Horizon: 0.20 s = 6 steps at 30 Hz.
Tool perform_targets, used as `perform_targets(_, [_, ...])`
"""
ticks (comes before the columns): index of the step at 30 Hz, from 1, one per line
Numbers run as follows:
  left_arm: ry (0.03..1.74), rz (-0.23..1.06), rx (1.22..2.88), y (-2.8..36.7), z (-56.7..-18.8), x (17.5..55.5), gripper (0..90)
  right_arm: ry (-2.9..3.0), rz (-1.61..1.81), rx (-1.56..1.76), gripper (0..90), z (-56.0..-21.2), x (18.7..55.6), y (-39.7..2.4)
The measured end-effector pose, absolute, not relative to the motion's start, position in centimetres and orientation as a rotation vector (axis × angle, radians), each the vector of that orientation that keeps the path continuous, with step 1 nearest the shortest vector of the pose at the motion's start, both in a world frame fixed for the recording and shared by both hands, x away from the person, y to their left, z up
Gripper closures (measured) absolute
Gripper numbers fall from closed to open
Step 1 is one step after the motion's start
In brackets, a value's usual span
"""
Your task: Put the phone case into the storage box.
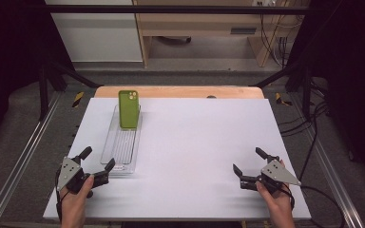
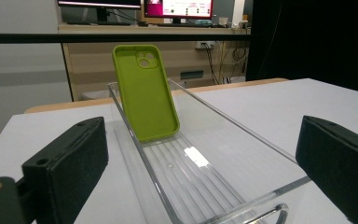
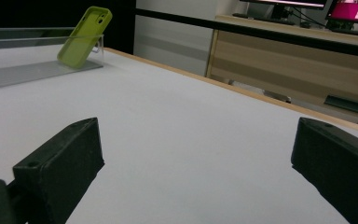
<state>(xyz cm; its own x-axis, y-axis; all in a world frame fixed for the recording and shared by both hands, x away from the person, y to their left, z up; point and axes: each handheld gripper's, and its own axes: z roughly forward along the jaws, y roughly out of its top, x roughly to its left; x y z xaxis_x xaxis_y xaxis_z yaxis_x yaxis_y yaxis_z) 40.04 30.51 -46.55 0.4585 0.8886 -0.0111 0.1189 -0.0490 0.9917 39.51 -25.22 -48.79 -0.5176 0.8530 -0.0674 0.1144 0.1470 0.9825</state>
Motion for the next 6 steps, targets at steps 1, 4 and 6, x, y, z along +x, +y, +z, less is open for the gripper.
perform_targets(1, [0.926,0.799,1.500,30.50,-46.53,40.09,1.8,1.761,1.431,0.939,2.3,-48.84,39.59,-25.23])
perform_targets(4, [0.915,0.811,1.479,30.32,-46.24,40.21,1.8,1.745,1.453,0.961,2.2,-48.99,39.81,-25.06])
perform_targets(6, [0.900,0.819,1.486,30.17,-46.12,40.12,1.9,1.738,1.464,0.965,2.5,-49.09,39.94,-24.87])
